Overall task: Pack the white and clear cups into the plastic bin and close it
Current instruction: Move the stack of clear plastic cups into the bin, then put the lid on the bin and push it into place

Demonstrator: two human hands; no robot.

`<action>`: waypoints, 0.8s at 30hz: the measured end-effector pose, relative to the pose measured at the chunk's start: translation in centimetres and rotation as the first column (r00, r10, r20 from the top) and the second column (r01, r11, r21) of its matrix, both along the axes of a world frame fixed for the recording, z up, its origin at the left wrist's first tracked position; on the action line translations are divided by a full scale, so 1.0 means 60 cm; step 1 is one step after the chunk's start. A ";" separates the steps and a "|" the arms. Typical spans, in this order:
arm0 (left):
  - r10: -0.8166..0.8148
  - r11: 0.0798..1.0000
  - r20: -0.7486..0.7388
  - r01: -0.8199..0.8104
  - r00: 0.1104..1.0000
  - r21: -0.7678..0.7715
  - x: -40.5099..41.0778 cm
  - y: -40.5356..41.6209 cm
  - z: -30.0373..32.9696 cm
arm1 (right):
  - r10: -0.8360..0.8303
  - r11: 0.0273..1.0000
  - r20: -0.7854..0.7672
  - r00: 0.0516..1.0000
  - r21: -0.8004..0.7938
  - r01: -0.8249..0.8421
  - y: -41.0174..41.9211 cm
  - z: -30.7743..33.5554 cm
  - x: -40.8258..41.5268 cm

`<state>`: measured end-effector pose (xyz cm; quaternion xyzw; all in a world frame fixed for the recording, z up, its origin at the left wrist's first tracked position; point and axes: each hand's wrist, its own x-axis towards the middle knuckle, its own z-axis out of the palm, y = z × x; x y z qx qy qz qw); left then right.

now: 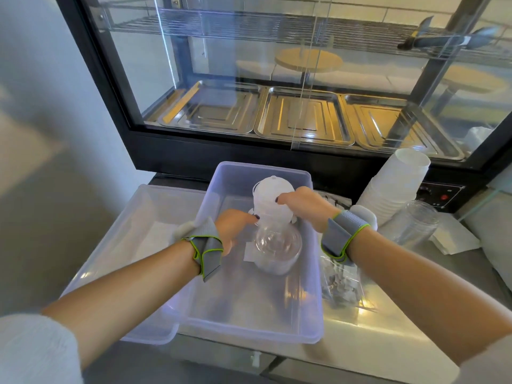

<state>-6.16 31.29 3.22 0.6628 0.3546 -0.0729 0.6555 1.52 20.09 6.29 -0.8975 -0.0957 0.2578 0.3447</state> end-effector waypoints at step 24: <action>0.250 0.958 0.067 -0.257 0.966 0.129 -0.139 0.267 0.047 | 0.388 0.902 0.025 0.921 0.196 -0.385 0.265 0.033 -0.051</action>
